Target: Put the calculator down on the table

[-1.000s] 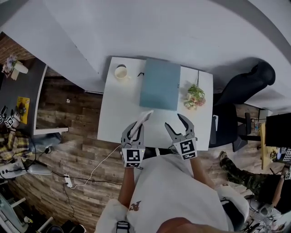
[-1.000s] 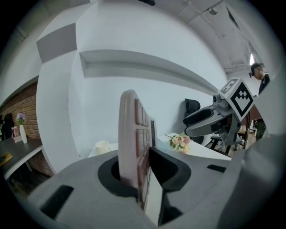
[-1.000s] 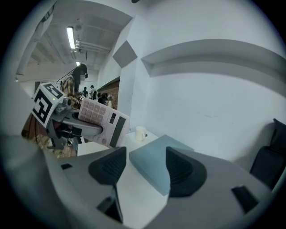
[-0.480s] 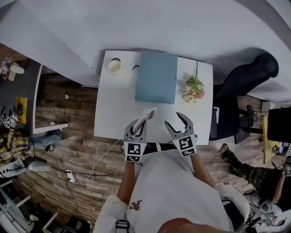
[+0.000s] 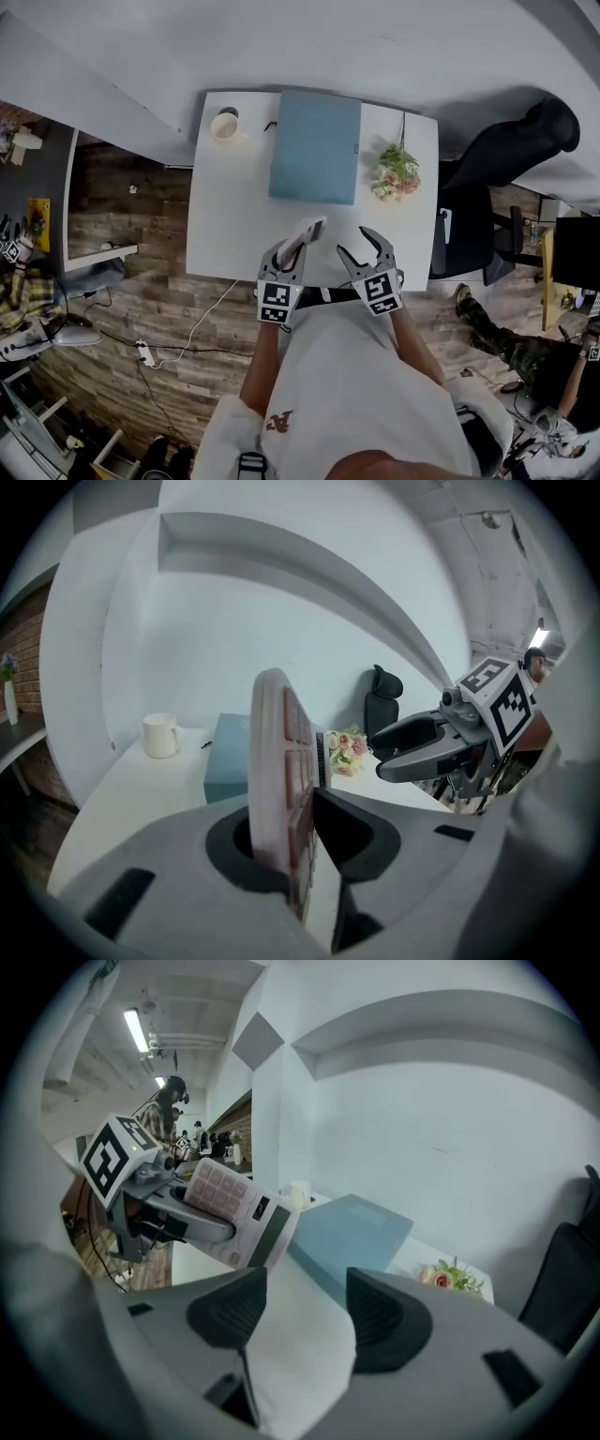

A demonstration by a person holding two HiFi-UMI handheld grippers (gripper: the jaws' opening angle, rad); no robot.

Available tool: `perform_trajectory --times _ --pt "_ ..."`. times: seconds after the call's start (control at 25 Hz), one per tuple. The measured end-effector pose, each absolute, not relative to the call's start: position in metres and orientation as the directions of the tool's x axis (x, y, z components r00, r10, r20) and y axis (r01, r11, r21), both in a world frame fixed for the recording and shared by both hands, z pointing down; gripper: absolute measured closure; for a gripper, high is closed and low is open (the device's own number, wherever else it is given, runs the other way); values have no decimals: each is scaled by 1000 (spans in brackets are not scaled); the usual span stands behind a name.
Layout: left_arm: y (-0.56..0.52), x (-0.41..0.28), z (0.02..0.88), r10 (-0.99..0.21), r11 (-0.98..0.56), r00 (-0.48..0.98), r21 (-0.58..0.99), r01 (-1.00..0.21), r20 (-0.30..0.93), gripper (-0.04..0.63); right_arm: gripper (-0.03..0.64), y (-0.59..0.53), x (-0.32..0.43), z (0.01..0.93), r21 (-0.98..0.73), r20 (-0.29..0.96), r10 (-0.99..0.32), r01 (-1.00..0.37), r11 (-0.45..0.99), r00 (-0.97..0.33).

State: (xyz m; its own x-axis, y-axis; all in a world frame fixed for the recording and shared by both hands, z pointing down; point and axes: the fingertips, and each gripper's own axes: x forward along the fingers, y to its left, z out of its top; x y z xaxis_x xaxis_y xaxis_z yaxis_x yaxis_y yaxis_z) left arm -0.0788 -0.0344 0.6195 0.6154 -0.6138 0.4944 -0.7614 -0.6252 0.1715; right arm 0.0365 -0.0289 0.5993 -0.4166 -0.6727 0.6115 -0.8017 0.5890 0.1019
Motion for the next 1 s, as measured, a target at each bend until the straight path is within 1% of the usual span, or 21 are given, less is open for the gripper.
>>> perform_trajectory --times 1.0 --pt "-17 -39 692 -440 -563 668 396 -726 600 509 360 -21 55 646 39 700 -566 -768 640 -436"
